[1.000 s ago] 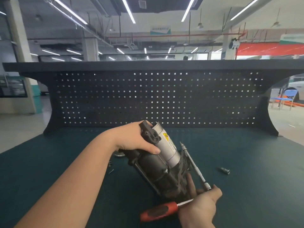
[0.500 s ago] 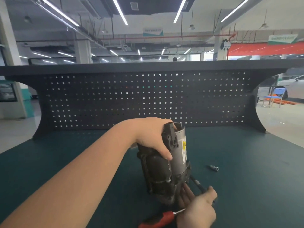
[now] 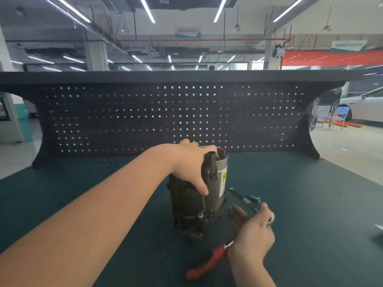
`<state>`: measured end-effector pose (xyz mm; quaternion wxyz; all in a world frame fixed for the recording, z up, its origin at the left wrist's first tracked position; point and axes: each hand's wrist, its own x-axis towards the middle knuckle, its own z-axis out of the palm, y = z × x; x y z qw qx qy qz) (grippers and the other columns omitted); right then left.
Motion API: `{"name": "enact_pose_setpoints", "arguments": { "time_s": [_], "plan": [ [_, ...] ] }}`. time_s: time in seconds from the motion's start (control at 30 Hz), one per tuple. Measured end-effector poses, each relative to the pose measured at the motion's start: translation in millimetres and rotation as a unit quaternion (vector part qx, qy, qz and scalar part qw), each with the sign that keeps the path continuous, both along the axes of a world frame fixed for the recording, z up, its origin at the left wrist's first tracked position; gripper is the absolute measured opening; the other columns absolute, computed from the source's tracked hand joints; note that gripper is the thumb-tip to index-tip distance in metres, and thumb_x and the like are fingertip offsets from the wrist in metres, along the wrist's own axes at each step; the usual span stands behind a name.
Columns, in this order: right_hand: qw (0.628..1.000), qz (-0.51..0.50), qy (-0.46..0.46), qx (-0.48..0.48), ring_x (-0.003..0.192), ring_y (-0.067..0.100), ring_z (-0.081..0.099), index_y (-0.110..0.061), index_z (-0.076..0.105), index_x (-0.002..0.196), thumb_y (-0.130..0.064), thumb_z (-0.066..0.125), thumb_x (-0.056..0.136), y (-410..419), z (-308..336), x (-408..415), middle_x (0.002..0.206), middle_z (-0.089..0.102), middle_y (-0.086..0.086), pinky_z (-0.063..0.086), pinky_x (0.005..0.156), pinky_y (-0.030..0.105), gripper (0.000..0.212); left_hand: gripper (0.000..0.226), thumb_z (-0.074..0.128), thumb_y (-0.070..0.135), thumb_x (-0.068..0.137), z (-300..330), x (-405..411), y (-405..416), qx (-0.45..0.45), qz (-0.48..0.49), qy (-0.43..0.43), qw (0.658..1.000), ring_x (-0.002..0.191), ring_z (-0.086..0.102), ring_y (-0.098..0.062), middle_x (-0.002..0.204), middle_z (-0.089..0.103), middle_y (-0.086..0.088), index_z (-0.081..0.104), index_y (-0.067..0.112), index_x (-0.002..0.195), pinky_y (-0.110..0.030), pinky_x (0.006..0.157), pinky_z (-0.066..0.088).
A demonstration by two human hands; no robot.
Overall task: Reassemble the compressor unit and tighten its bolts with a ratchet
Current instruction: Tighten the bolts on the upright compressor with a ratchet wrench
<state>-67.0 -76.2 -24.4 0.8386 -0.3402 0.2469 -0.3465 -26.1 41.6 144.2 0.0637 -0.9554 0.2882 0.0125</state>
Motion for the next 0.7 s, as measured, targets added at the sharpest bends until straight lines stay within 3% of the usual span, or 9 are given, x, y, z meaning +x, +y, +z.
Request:
{"name": "enact_pose_setpoints", "arguments": {
  "time_s": [0.1,0.17,0.23,0.3,0.4,0.47,0.53,0.63,0.7],
  "plan": [
    [0.998,0.001,-0.046,-0.031,0.066,0.027,0.072,-0.010,0.058,0.082,-0.036,0.049,0.093,-18,11,-5,0.064,0.071,0.016,0.059,0.069,0.033,0.030,0.102,0.077,0.056,0.070,1,-1,-3,0.009,-0.006,-0.012,1.000,0.133,0.025,-0.027,0.155,0.020,0.002,0.015,0.036,0.149,-0.047,0.104,0.040],
    [0.996,0.018,-0.070,-0.058,0.064,0.028,0.071,-0.011,0.057,0.078,-0.034,0.048,0.094,-30,18,-7,0.064,0.070,0.018,0.061,0.066,0.031,0.030,0.104,0.078,0.055,0.070,0,-2,-7,0.006,-0.020,-0.012,1.000,0.139,0.018,-0.026,0.159,0.009,0.010,0.016,0.033,0.150,-0.043,0.106,0.039],
    [0.992,0.039,-0.085,-0.087,0.056,0.025,0.068,-0.012,0.056,0.075,-0.034,0.051,0.093,-41,25,-6,0.058,0.068,0.012,0.059,0.057,0.029,0.029,0.100,0.081,0.052,0.069,1,-4,-10,-0.024,-0.030,-0.001,0.999,0.130,0.029,-0.019,0.147,0.029,0.010,0.023,0.031,0.148,-0.032,0.090,0.045],
    [0.988,0.050,-0.084,-0.123,0.043,0.017,0.053,-0.014,0.053,0.071,-0.036,0.054,0.090,-53,30,-3,0.047,0.053,-0.002,0.054,0.049,0.026,0.029,0.093,0.084,0.050,0.067,0,-3,-11,-0.057,-0.038,0.010,0.998,0.117,0.045,-0.016,0.133,0.046,0.011,0.032,0.028,0.141,-0.033,0.081,0.051],
    [0.979,0.060,-0.080,-0.175,0.037,0.010,0.030,-0.019,0.050,0.069,-0.044,0.057,0.076,-72,39,-2,0.045,0.031,-0.010,0.039,0.040,0.021,0.027,0.104,0.085,0.055,0.062,-2,-3,-11,-0.067,-0.056,0.026,0.996,0.125,0.047,-0.016,0.141,0.046,0.013,0.028,0.035,0.147,-0.039,0.099,0.048],
    [0.973,0.066,-0.082,-0.205,0.035,0.010,0.026,-0.021,0.045,0.066,-0.044,0.062,0.070,-87,47,-8,0.043,0.028,-0.010,0.032,0.038,0.018,0.030,0.112,0.083,0.061,0.060,-1,-3,-10,-0.068,-0.071,0.048,0.994,0.135,0.040,-0.013,0.152,0.033,0.020,0.019,0.043,0.151,-0.040,0.107,0.043],
    [0.961,0.089,-0.086,-0.248,0.035,0.011,0.023,-0.024,0.037,0.061,-0.036,0.068,0.075,-101,57,-16,0.042,0.026,-0.009,0.028,0.039,0.020,0.036,0.114,0.080,0.066,0.058,2,-2,-9,-0.069,-0.071,0.062,0.993,0.138,0.037,-0.011,0.154,0.029,0.022,0.019,0.044,0.152,-0.038,0.111,0.038],
    [0.910,0.126,-0.053,-0.392,0.037,0.013,0.025,-0.021,0.038,0.053,-0.038,0.072,0.074,-119,76,-36,0.043,0.027,-0.007,0.027,0.044,0.023,0.043,0.112,0.079,0.066,0.060,4,1,-5,-0.087,-0.051,0.081,0.992,0.130,0.045,-0.010,0.148,0.039,0.021,0.020,0.043,0.152,-0.027,0.102,0.038],
    [0.837,0.102,0.001,-0.538,0.040,0.014,0.029,-0.013,0.037,0.057,-0.054,0.070,0.065,-126,88,-49,0.046,0.031,0.000,0.028,0.046,0.023,0.053,0.111,0.078,0.067,0.060,4,2,-4,-0.094,-0.045,0.082,0.991,0.126,0.049,-0.011,0.143,0.045,0.020,0.021,0.043,0.152,-0.025,0.094,0.037]
  ]
}}
